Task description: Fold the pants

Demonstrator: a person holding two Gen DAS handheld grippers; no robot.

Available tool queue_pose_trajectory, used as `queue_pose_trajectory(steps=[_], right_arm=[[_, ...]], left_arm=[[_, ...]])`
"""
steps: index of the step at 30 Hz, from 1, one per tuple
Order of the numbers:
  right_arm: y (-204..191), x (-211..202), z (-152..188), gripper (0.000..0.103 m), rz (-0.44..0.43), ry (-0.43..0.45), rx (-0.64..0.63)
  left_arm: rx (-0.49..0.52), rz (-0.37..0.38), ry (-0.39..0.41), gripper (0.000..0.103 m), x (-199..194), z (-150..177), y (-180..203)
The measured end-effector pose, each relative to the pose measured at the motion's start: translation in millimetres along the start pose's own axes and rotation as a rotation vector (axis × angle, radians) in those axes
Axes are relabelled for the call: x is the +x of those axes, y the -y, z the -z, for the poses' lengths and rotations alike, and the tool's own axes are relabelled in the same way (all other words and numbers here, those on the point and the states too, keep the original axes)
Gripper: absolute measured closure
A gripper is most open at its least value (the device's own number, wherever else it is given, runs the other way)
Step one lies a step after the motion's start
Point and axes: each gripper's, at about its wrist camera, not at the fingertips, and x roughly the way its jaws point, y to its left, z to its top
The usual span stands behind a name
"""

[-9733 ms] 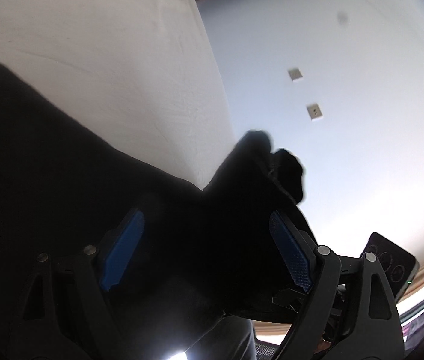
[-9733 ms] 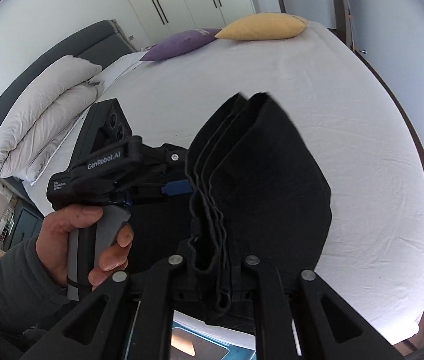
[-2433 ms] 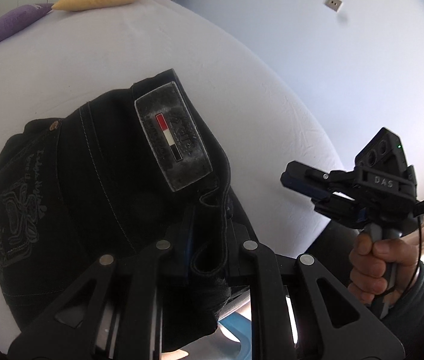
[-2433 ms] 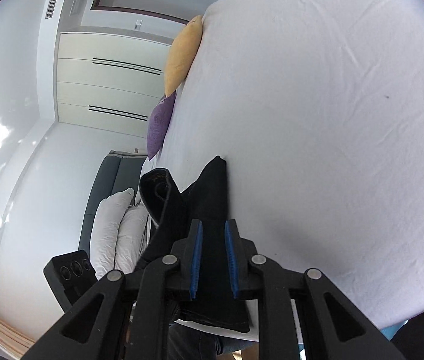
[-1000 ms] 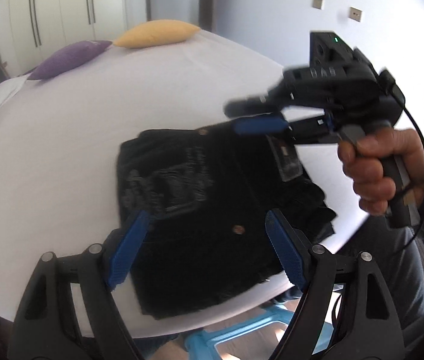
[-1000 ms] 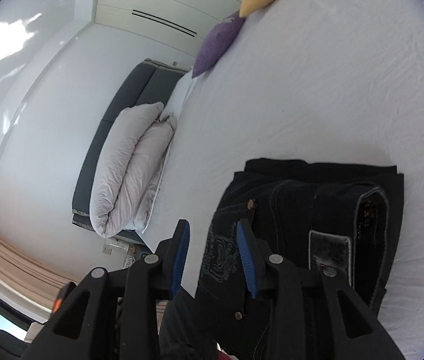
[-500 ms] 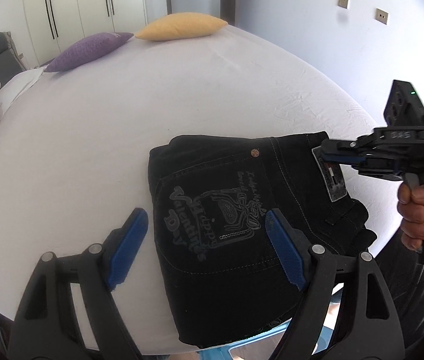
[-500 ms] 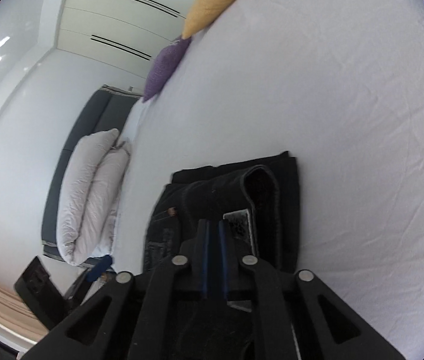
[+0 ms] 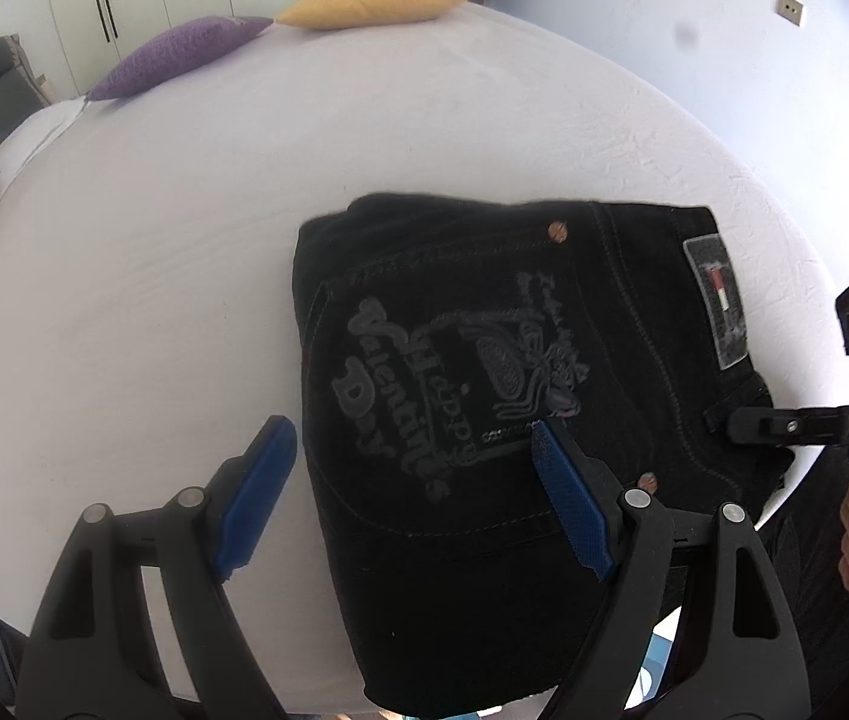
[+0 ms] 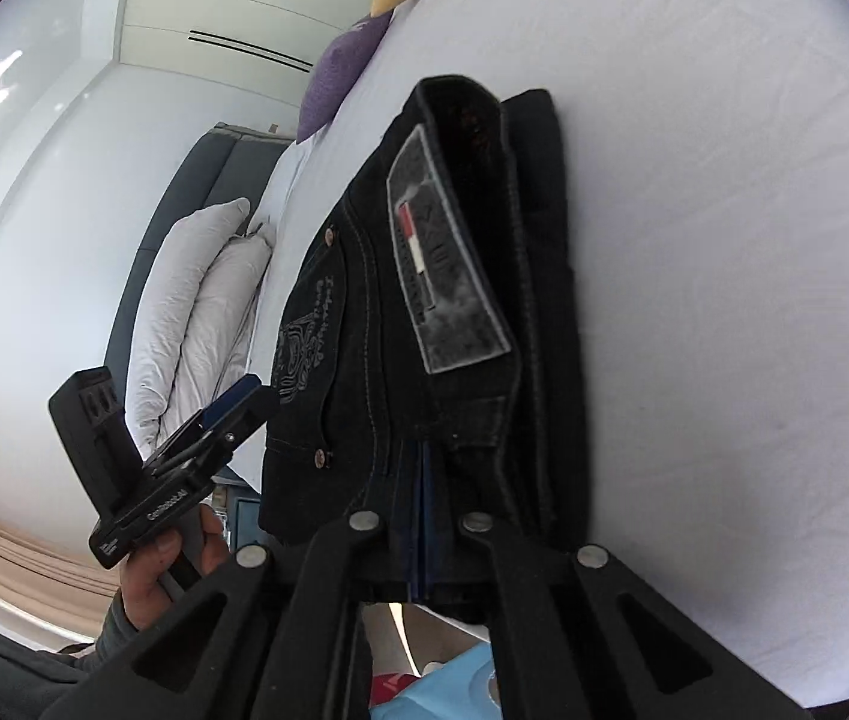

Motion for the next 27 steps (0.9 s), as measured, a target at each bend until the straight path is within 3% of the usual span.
queue_pose_trajectory(steps=[4,6,7,9,12,16,18,21,22,23,24,26,27], right_arm=[[-15,-11,-5,0.101,0.046,-0.007,-0.035],[-37,-16,-20,0.085,0.022,0.008,-0.08],[-51,-17,-30,0.072,0.008,0.019,-0.111],[-82,-6,-55,0.065,-0.037,0.018,-0.181],[-122,42,-93,0.052,-0.088,-0.086,-0.254],[-146,125,-128,0.052,-0.081,-0.217,-0.293],[-139,169,-138,0.052,-0.124,-0.322,-0.239],[-131,220,-143,0.056,-0.044,-0.378,-0.244],[-126,228,-144,0.065,-0.036,-0.382,-0.241],[-121,235,-149,0.086,-0.016,-0.375,-0.229],[-111,237,-155,0.098,0.007,-0.359,-0.205],[-89,235,-172,0.103,0.111,-0.282,-0.157],[-79,232,-179,0.103,0.115,-0.26,-0.118]], left_arm=[[-0.033,0.018,-0.027,0.023,11,22,-6],[-0.046,0.027,-0.014,0.023,6,27,-8],[-0.049,0.03,-0.005,0.023,4,29,-8],[-0.047,0.031,-0.006,0.023,7,34,-6],[-0.072,0.044,-0.002,0.023,11,39,-6],[-0.075,0.056,0.007,0.022,14,45,-7],[-0.085,0.066,0.01,0.02,17,47,-8],[-0.094,0.077,0.015,0.017,23,52,-12],[-0.096,0.082,0.017,0.017,24,54,-13],[-0.096,0.087,0.02,0.016,25,55,-15],[-0.095,0.092,0.022,0.016,29,52,-14],[-0.097,0.099,0.024,0.014,31,55,-16],[-0.098,0.102,0.026,0.014,33,56,-17]])
